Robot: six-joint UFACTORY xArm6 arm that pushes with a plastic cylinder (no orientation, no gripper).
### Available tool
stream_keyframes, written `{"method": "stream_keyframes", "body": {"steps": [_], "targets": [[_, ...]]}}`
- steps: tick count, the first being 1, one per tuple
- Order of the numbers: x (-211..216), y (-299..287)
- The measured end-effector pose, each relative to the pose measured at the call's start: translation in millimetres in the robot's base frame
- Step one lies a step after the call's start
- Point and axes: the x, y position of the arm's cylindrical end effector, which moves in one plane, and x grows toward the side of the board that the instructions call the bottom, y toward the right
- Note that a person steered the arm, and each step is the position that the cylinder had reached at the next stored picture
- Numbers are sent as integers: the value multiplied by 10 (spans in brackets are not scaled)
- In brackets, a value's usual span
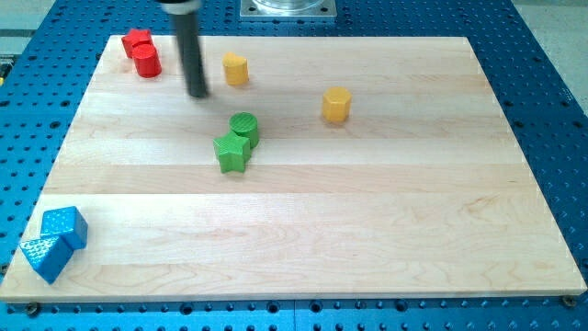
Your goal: Slide the yellow blocks to the top right corner
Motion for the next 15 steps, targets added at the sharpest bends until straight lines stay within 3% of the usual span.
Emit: {"method": "stream_keyframes", "body": {"steps": [1,2,3,4,5,6,7,9,10,11,12,13,14,15], "targets": [[-436,928],[-465,2442],[-466,2375],[-89,2312],[37,3021],[-264,3756],[-146,3740],[-460,4043],[546,3305],[1115,2023],[741,2118],[118,3060],[-198,3354],[185,2767]]}}
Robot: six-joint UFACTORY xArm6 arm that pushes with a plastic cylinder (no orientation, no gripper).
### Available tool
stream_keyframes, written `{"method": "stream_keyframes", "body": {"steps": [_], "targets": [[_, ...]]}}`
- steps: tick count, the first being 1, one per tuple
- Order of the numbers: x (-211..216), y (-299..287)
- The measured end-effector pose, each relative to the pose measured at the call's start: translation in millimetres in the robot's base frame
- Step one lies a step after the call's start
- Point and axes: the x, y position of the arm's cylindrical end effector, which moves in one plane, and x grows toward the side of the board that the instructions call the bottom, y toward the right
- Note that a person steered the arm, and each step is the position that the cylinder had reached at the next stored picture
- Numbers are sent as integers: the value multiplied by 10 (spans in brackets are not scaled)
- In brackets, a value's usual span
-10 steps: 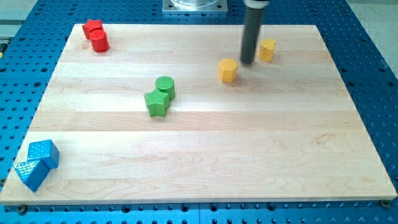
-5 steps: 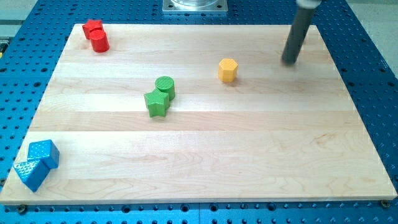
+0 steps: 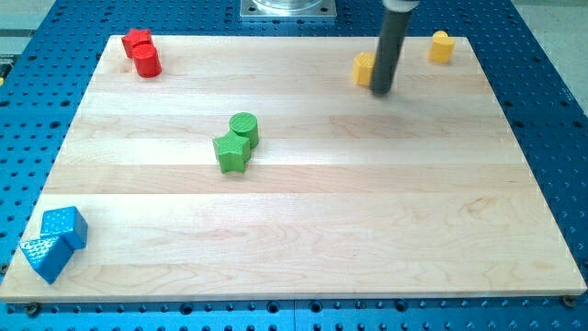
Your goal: Slide the yellow blocks to the top right corner
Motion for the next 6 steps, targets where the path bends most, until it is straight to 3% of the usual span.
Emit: {"method": "stream_keyframes", "body": {"steps": [1,2,5,6], "targets": [[-401,-228],[-785,559],[-966,124],[-663,-605]]}}
